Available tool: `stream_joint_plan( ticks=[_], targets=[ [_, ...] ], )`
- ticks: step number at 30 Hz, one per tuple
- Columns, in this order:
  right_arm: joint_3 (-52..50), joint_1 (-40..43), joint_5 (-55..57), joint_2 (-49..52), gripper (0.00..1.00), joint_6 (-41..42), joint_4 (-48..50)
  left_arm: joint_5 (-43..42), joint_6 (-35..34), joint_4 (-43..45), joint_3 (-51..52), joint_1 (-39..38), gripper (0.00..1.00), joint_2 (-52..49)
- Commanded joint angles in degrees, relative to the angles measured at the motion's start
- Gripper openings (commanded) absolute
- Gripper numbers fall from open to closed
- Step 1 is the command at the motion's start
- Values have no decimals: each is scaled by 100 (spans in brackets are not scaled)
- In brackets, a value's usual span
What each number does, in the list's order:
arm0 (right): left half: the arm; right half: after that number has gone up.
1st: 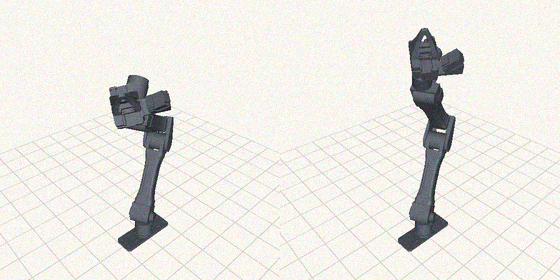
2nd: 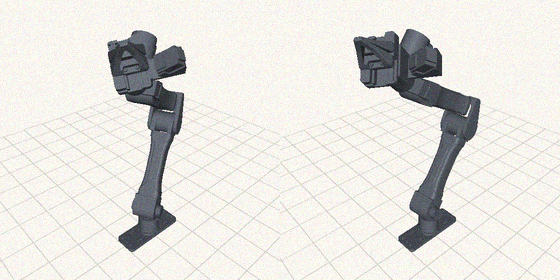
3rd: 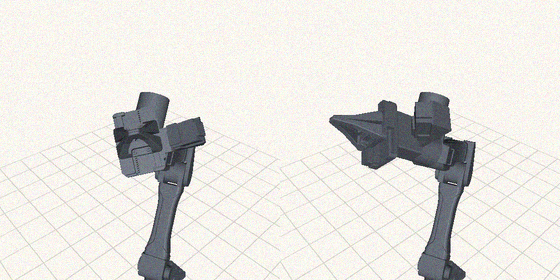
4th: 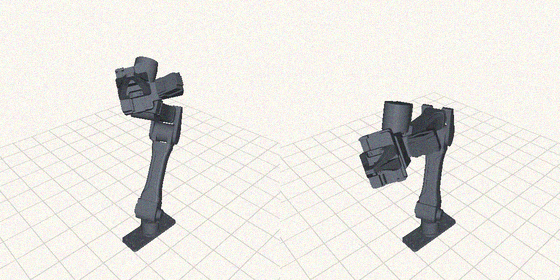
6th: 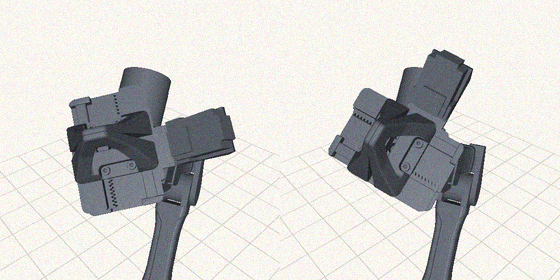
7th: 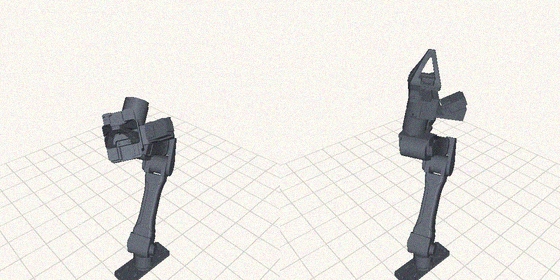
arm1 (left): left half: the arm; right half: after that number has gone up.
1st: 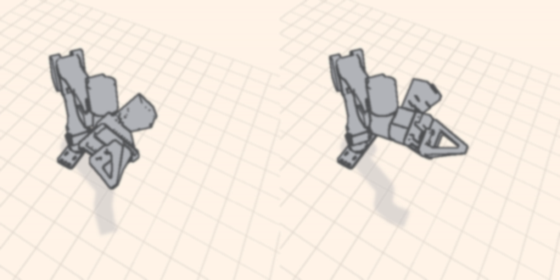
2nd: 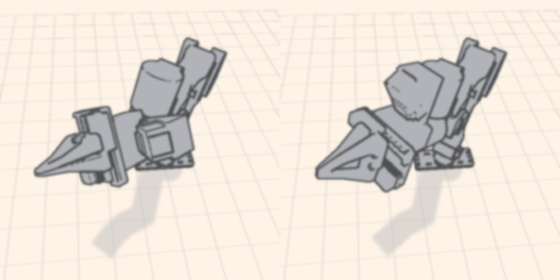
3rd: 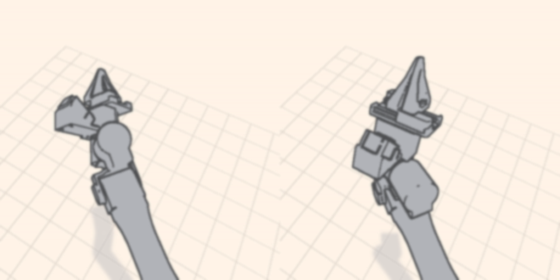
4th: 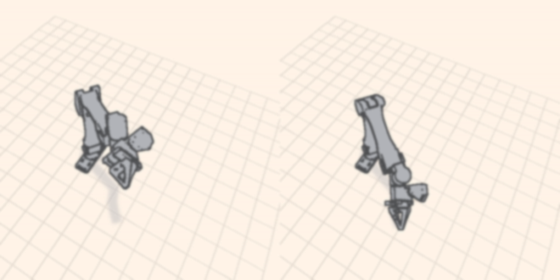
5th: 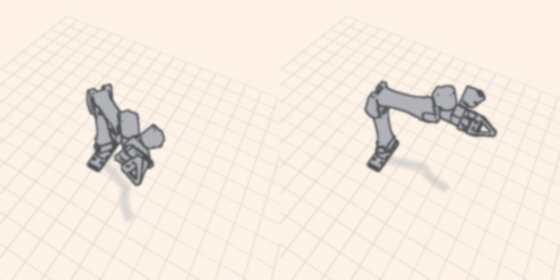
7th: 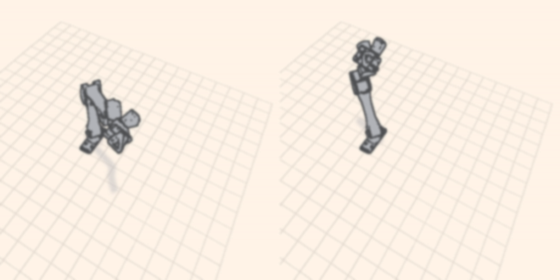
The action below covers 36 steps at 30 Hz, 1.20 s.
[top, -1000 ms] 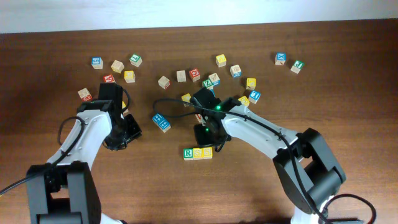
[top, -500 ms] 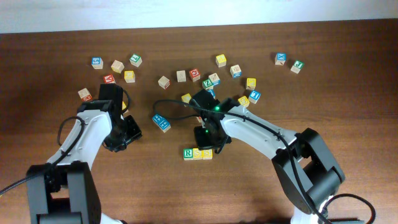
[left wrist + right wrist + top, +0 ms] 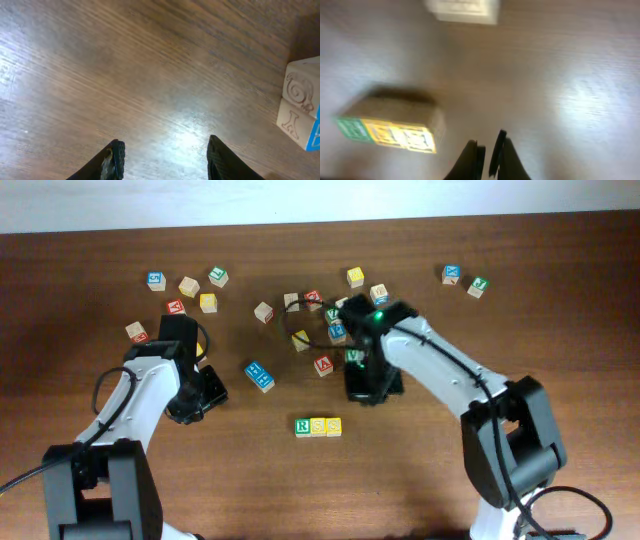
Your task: Spell out RSS
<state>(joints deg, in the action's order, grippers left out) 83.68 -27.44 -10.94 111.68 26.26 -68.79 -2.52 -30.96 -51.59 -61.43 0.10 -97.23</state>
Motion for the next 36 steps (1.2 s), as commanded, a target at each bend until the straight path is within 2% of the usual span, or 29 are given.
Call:
stream_joint_plan(
  ticks=[1,3,5,8,12,13,15,16,17,22,28,36],
  targets=[
    [-114,-129,-310,2,4,-382,-927,63,107,-37,-48,35,45,83],
    [-584,-527,-793,2,4,-415,-498,63,107,-26,-48,35,45,83],
    [-911,-992,-940,2,4,166,17,63,107,-37,-48,35,45,83],
    [-911,-1311,-162,-363,4,1062,382,66,107,-50,-48,35,45,83],
    [-970,-1462,177,-1512,4,1097,295,63,107,-50,-48,35,45,83],
    [-1093,-1641,234,-1602,4,1335,400,63,107,-50,-48,35,45,83],
    [-1451,-2044,560,-1582,4,1880,758,63,107,-50,-48,35,45,83],
    [-1716,-2267,837,-1580,4,2310,1104,63,107,-52,-48,33,45,83],
    [-2015,-2463,1019,-1580,4,2398,1633,63,107,-55,-48,33,45,83],
    [-2568,-2455,1296,-1493,4,2396,2312,63,107,-55,-48,35,44,83],
    [-2605,-2455,1309,-1051,4,2238,2955,63,107,-55,-48,35,44,83],
    [-2605,-2275,1591,-1003,4,2203,3075,63,107,-57,-48,35,44,83]
  ],
)
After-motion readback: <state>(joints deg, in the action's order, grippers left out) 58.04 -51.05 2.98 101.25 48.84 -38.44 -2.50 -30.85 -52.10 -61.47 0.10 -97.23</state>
